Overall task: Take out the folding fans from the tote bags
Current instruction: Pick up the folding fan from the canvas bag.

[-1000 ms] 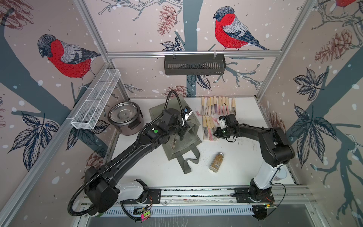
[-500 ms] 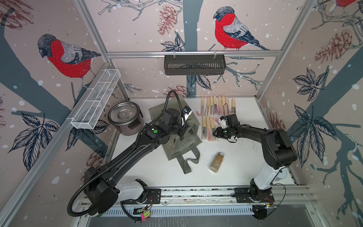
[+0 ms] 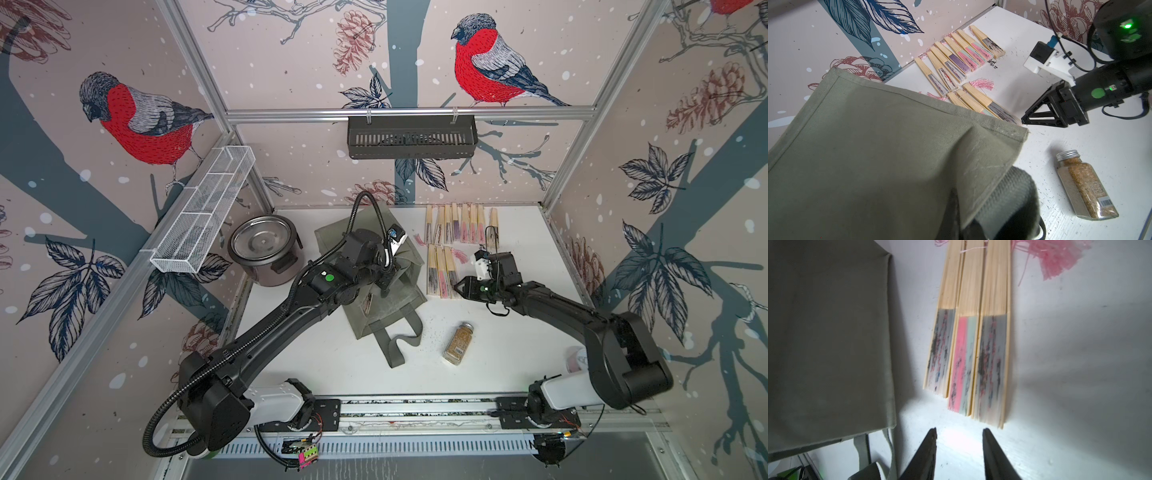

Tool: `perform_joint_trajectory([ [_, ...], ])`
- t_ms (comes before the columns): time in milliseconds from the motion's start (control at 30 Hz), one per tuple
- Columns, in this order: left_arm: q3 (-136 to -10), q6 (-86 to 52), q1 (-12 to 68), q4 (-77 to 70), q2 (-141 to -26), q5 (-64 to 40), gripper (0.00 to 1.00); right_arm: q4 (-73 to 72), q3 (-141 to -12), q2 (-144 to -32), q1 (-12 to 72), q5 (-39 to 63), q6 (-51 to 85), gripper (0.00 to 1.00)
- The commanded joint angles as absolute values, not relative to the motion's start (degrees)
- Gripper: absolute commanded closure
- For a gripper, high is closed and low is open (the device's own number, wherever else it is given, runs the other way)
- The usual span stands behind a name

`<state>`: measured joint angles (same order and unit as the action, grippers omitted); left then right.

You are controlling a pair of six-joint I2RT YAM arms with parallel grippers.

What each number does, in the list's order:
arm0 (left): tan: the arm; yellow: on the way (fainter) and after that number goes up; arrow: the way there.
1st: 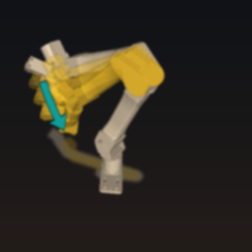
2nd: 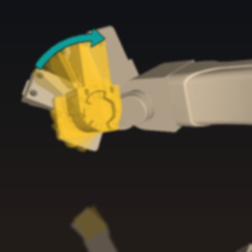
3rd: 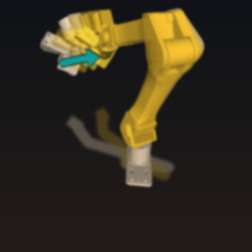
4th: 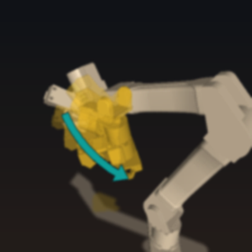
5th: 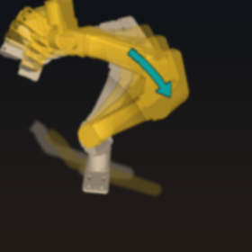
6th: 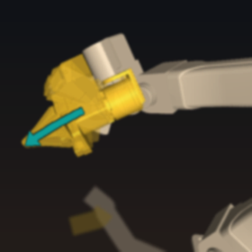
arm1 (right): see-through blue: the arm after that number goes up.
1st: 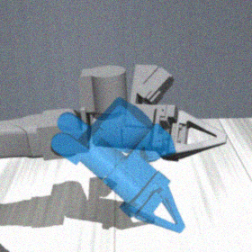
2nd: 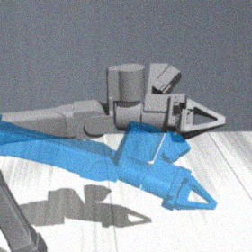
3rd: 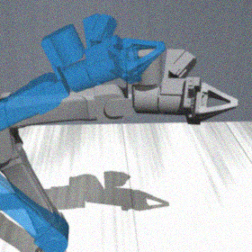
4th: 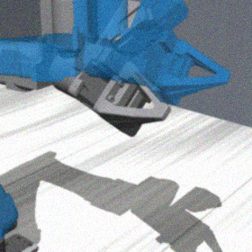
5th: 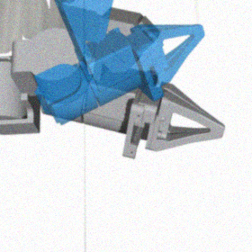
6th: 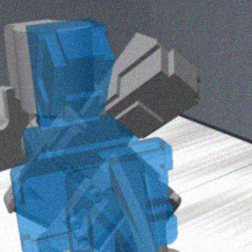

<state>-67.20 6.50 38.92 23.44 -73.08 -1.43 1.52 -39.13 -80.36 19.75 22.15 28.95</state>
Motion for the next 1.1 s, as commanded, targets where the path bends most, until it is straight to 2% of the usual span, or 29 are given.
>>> perform_joint_trajectory([
  [0, -67.5, 7.4, 39.1, 22.3, -73.2, -1.7, 1.0, -3.1, -36.6, -75.2, 24.1, 19.8, 33.3, 0.62],
  [267, -67.4, 7.1, 39.1, 21.8, -72.8, -1.6, 1.0, -12.5, -29.2, -63.9, 45.0, 9.2, 46.3, 0.62],
  [500, -67.4, 6.9, 39.2, 21.8, -72.7, -1.4, 1.0, -28.0, -25.8, -68.3, 59.5, 2.7, 58.3, 0.62],
  [700, -67.3, 6.9, 39.2, 21.7, -72.5, -1.3, 1.0, -32.1, -30.7, -78.7, 63.7, 0.5, 62.4, 0.64],
  [1067, -67.3, 6.9, 39.2, 21.7, -72.2, -1.0, 1.0, -35.1, -40.3, -94.9, 64.4, 0.0, 68.3, 0.64],
])
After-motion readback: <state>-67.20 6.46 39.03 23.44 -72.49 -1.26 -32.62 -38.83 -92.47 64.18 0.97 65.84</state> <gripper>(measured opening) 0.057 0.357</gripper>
